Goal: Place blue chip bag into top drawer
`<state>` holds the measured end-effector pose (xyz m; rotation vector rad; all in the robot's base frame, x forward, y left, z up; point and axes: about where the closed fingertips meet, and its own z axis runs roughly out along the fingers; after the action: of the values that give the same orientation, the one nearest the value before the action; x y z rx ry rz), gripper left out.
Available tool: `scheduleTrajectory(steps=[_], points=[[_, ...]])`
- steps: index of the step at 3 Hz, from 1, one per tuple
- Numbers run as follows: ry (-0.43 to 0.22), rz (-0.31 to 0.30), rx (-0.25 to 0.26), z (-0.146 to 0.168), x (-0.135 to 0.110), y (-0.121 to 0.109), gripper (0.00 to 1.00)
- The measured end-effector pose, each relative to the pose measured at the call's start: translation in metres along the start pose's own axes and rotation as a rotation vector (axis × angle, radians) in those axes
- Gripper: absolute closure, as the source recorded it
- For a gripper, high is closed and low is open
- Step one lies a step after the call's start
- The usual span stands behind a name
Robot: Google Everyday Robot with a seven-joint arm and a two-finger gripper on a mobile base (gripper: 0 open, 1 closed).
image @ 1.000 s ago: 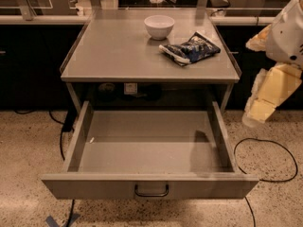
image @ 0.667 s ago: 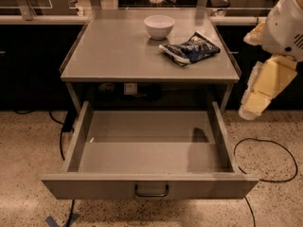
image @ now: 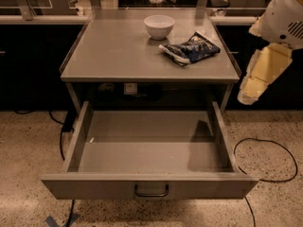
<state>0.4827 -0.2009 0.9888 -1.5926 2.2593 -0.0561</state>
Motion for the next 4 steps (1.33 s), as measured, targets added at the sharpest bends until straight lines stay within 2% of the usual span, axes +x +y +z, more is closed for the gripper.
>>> scheduleTrajectory(steps=[1, 2, 3, 4], points=[[0.025, -0.001, 0.014, 0.005, -0.001, -0.014, 0.00], [0.039, -0.036, 0.013, 0.010, -0.013, -0.022, 0.00], [0.036, -0.084, 0.019, 0.013, -0.043, -0.035, 0.00], [0.036, -0.084, 0.019, 0.013, -0.043, -0.035, 0.00]])
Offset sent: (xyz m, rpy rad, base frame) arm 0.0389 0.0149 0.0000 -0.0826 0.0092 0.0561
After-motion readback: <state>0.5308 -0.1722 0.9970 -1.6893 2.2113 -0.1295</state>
